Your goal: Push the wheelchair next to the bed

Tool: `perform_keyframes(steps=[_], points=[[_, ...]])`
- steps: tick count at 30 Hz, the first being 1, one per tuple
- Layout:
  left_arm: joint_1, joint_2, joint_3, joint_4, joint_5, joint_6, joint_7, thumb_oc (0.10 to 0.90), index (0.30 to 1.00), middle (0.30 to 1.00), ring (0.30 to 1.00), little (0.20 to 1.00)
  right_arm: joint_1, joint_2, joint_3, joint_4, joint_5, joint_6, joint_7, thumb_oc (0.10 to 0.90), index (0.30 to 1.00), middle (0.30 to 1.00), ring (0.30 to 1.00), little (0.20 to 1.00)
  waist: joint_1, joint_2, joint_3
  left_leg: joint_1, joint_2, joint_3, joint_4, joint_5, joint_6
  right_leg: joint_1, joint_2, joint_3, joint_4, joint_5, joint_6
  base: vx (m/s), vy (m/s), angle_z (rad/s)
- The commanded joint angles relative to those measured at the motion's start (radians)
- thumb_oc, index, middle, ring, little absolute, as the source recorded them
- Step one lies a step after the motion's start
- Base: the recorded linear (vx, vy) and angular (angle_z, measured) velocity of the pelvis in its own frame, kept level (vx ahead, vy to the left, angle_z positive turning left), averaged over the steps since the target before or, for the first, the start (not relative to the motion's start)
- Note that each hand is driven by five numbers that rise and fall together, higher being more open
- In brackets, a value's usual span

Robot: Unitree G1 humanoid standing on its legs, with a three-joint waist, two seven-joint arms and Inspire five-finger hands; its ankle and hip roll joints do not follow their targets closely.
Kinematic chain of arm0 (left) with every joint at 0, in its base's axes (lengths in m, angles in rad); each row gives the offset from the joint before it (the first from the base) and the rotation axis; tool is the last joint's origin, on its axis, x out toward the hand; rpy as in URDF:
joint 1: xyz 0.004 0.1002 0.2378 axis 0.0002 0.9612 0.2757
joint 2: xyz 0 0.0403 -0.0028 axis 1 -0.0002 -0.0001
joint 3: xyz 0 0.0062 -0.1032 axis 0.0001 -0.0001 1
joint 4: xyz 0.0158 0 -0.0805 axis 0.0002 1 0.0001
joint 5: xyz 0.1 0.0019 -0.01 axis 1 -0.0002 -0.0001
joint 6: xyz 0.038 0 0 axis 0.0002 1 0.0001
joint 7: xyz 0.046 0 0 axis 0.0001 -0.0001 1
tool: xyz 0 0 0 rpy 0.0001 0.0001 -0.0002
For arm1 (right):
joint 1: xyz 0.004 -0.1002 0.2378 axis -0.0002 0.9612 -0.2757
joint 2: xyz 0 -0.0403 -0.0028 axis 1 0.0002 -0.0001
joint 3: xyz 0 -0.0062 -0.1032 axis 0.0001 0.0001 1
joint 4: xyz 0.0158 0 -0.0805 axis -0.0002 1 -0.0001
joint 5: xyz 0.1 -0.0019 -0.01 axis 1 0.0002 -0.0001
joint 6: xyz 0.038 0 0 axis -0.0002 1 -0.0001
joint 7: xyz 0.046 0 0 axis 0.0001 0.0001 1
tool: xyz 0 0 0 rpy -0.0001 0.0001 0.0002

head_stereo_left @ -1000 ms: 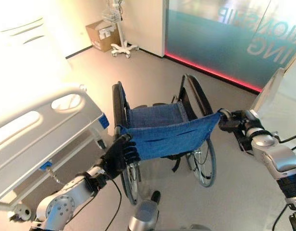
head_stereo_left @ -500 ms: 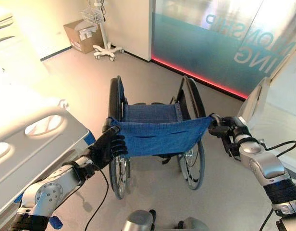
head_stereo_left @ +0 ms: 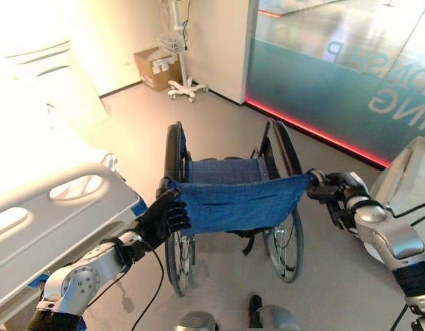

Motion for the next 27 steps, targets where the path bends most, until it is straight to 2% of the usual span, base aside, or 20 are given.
perform_keyframes(steps=[1, 2, 4, 5, 6, 7, 9, 11, 13, 14, 15, 18, 19, 20, 21, 22, 23, 25, 27], points=[[-0.091, -0.036, 0.135, -0.085, -0.03, -0.129, -0.004, 0.4, 0.3, 0.3, 0.3, 0.3, -0.104, -0.08, 0.001, -0.154, 0.08, -0.074, 0.072, 0.4, 0.3, 0.3, 0.3, 0.3, -0.034, -0.038, -0.075, -0.08, -0.043, -0.022, 0.161, 0.276, 0.064, 0.109, -0.02, -0.043, -0.159, 0.111, 0.005, 0.3, -0.169, -0.17], [-0.086, -0.034, 0.14, -0.082, -0.031, -0.131, -0.006, 0.4, 0.3, 0.3, 0.3, 0.3, -0.098, -0.082, -0.001, -0.164, 0.077, -0.071, 0.077, 0.4, 0.3, 0.3, 0.3, 0.3, -0.027, -0.034, -0.069, -0.097, -0.046, -0.016, 0.142, 0.262, 0.069, 0.123, -0.01, -0.04, -0.156, 0.104, 0.003, 0.38, -0.172, -0.06], [-0.068, -0.013, 0.157, -0.089, -0.048, -0.135, -0.007, 0.4, 0.3, 0.3, 0.3, 0.3, -0.102, -0.082, 0.002, -0.181, 0.071, -0.06, 0.084, 0.4, 0.3, 0.3, 0.3, 0.3, -0.014, -0.022, -0.062, -0.102, -0.033, 0.012, -0.057, 0.26, 0.081, 0.165, 0.029, -0.02, -0.15, 0.07, 0.003, 0.37, -0.099, 0.16], [-0.062, -0.002, 0.163, -0.086, -0.053, -0.14, -0.012, 0.4, 0.3, 0.3, 0.3, 0.3, -0.112, -0.075, 0.013, -0.174, 0.071, -0.063, 0.079, 0.4, 0.3, 0.3, 0.3, 0.3, -0.005, -0.012, -0.06, -0.091, -0.008, 0.028, -0.199, 0.289, 0.081, 0.19, 0.054, -0.01, -0.153, 0.051, 0.001, 0.31, -0.057, 0.23], [-0.061, -0.001, 0.163, -0.084, -0.053, -0.141, -0.013, 0.4, 0.3, 0.3, 0.3, 0.3, -0.113, -0.073, 0.015, -0.172, 0.071, -0.065, 0.078, 0.4, 0.3, 0.3, 0.3, 0.3, -0.002, -0.009, -0.058, -0.086, -0.003, 0.031, -0.233, 0.3, 0.079, 0.197, 0.058, -0.008, -0.153, 0.046, 0.0, 0.44, -0.032, 0.23], [-0.062, -0.003, 0.15, -0.074, -0.042, -0.154, -0.015, 0.4, 0.3, 0.3, 0.3, 0.3, -0.124, -0.058, 0.032, -0.148, 0.069, -0.078, 0.068, 0.4, 0.3, 0.3, 0.3, 0.3, 0.012, 0.004, -0.06, -0.1, 0.02, 0.035, -0.394, 0.355, 0.075, 0.227, 0.087, -0.005, -0.158, 0.022, -0.008, 0.49, 0.006, 0.22], [-0.052, -0.021, 0.127, -0.067, -0.015, -0.181, -0.014, 0.4, 0.3, 0.3, 0.3, 0.3, -0.119, -0.037, 0.049, -0.115, 0.051, -0.114, 0.069, 0.4, 0.3, 0.3, 0.3, 0.3, 0.033, 0.032, -0.069, -0.14, 0.062, 0.037, -0.626, 0.444, 0.05, 0.272, 0.133, -0.009, -0.157, -0.015, -0.021, 0.62, 0.025, 0.27], [-0.039, -0.031, 0.115, -0.067, 0.0, -0.205, -0.013, 0.4, 0.3, 0.3, 0.3, 0.3, -0.1, -0.023, 0.05, -0.106, 0.033, -0.133, 0.079, 0.4, 0.3, 0.3, 0.3, 0.3, 0.052, 0.033, -0.069, -0.162, 0.072, 0.048, -0.751, 0.471, 0.04, 0.323, 0.139, 0.006, -0.153, -0.052, -0.025, 0.57, 0.029, 0.03], [-0.036, -0.029, 0.118, -0.071, 0.0, -0.211, -0.013, 0.4, 0.3, 0.3, 0.3, 0.3, -0.08, -0.017, 0.047, -0.103, 0.017, -0.154, 0.094, 0.4, 0.3, 0.3, 0.3, 0.3, 0.064, 0.032, -0.07, -0.181, 0.075, 0.06, -0.791, 0.467, 0.036, 0.354, 0.135, 0.006, -0.132, -0.094, -0.026, 0.53, 0.05, -0.24], [-0.036, -0.028, 0.126, -0.071, 0.0, -0.207, -0.014, 0.4, 0.3, 0.3, 0.3, 0.3, -0.075, -0.017, 0.046, -0.096, 0.014, -0.167, 0.104, 0.4, 0.3, 0.3, 0.3, 0.3, 0.064, 0.029, -0.075, -0.17, 0.074, 0.072, -0.792, 0.433, 0.047, 0.357, 0.125, 0.002, -0.116, -0.108, -0.018, 0.52, 0.079, -0.52], [-0.045, -0.03, 0.127, -0.071, 0.0, -0.206, -0.007, 0.4, 0.3, 0.3, 0.3, 0.3, -0.072, -0.007, 0.047, -0.091, 0.002, -0.176, 0.111, 0.4, 0.3, 0.3, 0.3, 0.3, 0.068, 0.026, -0.083, -0.159, 0.07, 0.071, -0.776, 0.418, 0.053, 0.363, 0.113, -0.006, -0.087, -0.126, -0.005, 0.52, 0.095, -0.55], [-0.071, -0.039, 0.123, -0.058, -0.011, -0.194, 0.016, 0.4, 0.3, 0.3, 0.3, 0.3, -0.062, 0.018, 0.048, -0.083, -0.038, -0.179, 0.122, 0.4, 0.3, 0.3, 0.3, 0.3, 0.082, 0.021, -0.105, -0.151, 0.044, 0.059, -0.678, 0.392, 0.078, 0.386, 0.087, -0.021, 0.018, -0.13, 0.028, 0.52, 0.113, -0.85], [-0.083, -0.036, 0.126, -0.042, -0.017, -0.178, 0.012, 0.4, 0.3, 0.3, 0.3, 0.3, -0.058, 0.021, 0.047, -0.072, -0.052, -0.186, 0.122, 0.4, 0.3, 0.3, 0.3, 0.3, 0.095, 0.017, -0.121, -0.15, 0.035, 0.057, -0.655, 0.379, 0.097, 0.385, 0.081, -0.03, 0.086, -0.085, 0.054, 0.6, 0.141, -0.65], [-0.09, -0.031, 0.126, -0.033, -0.01, -0.171, 0.005, 0.4, 0.3, 0.3, 0.3, 0.3, -0.059, 0.021, 0.053, -0.066, -0.053, -0.19, 0.116, 0.4, 0.3, 0.3, 0.3, 0.3, 0.103, 0.001, -0.128, -0.138, 0.012, 0.051, -0.651, 0.365, 0.114, 0.379, 0.065, -0.046, 0.175, -0.03, 0.088, 0.42, 0.122, -0.35], [-0.094, -0.019, 0.127, -0.031, -0.015, -0.167, 0.003, 0.4, 0.3, 0.3, 0.3, 0.3, -0.063, 0.02, 0.059, -0.063, -0.052, -0.195, 0.11, 0.4, 0.3, 0.3, 0.3, 0.3, 0.109, 0.004, -0.135, -0.127, 0.008, 0.037, -0.653, 0.362, 0.126, 0.355, 0.074, -0.05, 0.247, 0.041, 0.117, 0.39, 0.126, -0.13], [-0.104, 0.007, 0.129, -0.021, -0.03, -0.165, -0.002, 0.4, 0.3, 0.3, 0.3, 0.3, -0.072, 0.019, 0.069, -0.057, -0.053, -0.205, 0.109, 0.4, 0.3, 0.3, 0.3, 0.3, 0.111, 0.001, -0.144, -0.103, -0.007, 0.015, -0.651, 0.348, 0.144, 0.3, 0.08, -0.046, 0.376, 0.119, 0.157, 0.34, 0.124, 0.04], [-0.109, 0.017, 0.131, -0.012, -0.038, -0.165, -0.008, 0.4, 0.3, 0.3, 0.3, 0.3, -0.081, 0.016, 0.075, -0.053, -0.05, -0.207, 0.11, 0.4, 0.3, 0.3, 0.3, 0.3, 0.11, 0.005, -0.147, -0.089, -0.009, 0.007, -0.65, 0.341, 0.152, 0.272, 0.087, -0.043, 0.438, 0.152, 0.169, 0.37, 0.126, 0.07], [-0.127, 0.04, 0.131, 0.008, -0.061, -0.157, -0.014, 0.4, 0.3, 0.3, 0.3, 0.3, -0.11, 0.02, 0.095, -0.034, -0.058, -0.228, 0.134, 0.4, 0.3, 0.3, 0.3, 0.3, 0.099, 0.009, -0.149, -0.063, -0.026, -0.002, -0.64, 0.317, 0.168, 0.2, 0.061, -0.053, 0.46, 0.156, 0.156, 0.34, 0.105, -0.02], [-0.142, 0.044, 0.109, 0.015, -0.059, -0.159, -0.025, 0.4, 0.3, 0.3, 0.3, 0.3, -0.115, 0.03, 0.098, -0.026, -0.072, -0.229, 0.135, 0.4, 0.3, 0.3, 0.3, 0.3, 0.09, 0.005, -0.146, -0.053, -0.05, -0.001, -0.625, 0.303, 0.179, 0.171, 0.04, -0.064, 0.375, 0.108, 0.134, 0.36, 0.054, -0.08]])
